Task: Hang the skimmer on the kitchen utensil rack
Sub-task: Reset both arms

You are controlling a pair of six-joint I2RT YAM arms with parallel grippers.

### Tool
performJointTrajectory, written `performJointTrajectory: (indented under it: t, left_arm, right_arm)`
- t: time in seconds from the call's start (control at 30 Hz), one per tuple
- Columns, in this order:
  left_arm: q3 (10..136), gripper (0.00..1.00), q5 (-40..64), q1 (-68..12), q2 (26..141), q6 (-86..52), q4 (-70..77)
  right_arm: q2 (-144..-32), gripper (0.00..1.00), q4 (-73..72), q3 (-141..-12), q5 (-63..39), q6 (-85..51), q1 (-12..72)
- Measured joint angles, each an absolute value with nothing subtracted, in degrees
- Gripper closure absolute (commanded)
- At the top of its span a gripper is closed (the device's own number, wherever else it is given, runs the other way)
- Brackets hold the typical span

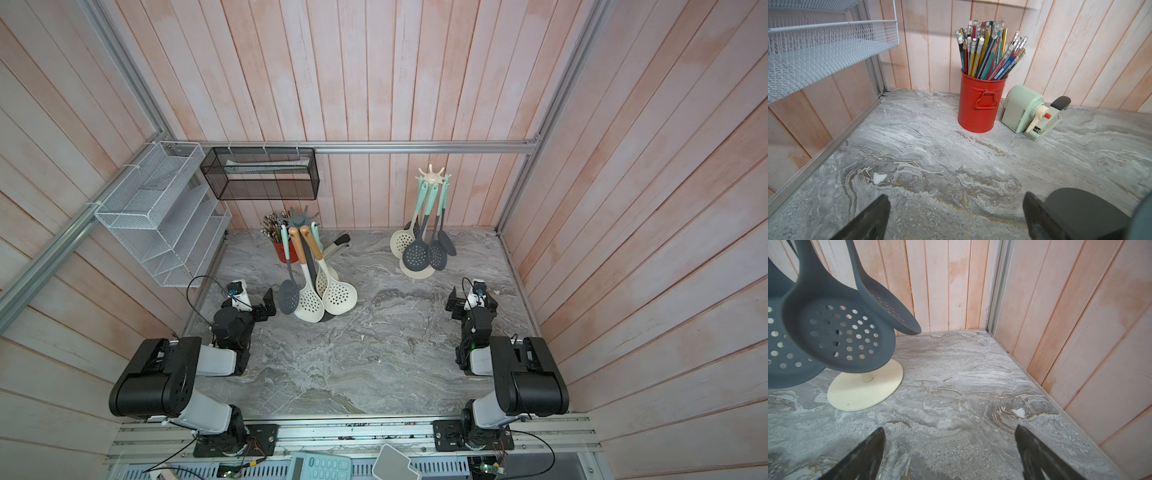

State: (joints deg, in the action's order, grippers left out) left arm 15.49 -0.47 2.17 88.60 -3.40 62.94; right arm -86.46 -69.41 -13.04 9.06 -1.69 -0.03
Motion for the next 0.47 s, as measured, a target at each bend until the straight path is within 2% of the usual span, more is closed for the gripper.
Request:
performJointTrajectory:
  t: [0.47]
  left_arm:
    - [15.5, 0.00, -0.5, 2.2, 88.6, -3.2, 62.9]
  right_arm:
    - [-86.5, 0.01, -69.1, -13.1, 7.7, -1.7, -1.0]
